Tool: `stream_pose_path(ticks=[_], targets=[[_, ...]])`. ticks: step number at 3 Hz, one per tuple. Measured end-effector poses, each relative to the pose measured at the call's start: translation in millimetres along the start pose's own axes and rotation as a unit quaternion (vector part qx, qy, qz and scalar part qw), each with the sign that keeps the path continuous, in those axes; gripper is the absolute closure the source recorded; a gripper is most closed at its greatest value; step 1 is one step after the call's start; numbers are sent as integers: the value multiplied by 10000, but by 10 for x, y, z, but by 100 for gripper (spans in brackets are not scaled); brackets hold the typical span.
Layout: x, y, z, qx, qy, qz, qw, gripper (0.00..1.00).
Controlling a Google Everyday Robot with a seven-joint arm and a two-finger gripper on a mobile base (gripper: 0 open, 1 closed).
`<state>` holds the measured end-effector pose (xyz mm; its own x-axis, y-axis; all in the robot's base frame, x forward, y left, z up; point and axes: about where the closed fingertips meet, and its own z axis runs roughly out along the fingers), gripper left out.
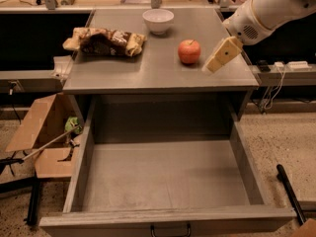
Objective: Place apple into top drawer
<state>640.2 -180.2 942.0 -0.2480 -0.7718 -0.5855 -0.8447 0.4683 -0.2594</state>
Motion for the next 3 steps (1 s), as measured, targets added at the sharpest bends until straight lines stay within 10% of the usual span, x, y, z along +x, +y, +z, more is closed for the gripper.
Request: stream_pose_path(ticks=[3], targets=[[-32, -681, 769, 189, -841, 955, 9917, 0]])
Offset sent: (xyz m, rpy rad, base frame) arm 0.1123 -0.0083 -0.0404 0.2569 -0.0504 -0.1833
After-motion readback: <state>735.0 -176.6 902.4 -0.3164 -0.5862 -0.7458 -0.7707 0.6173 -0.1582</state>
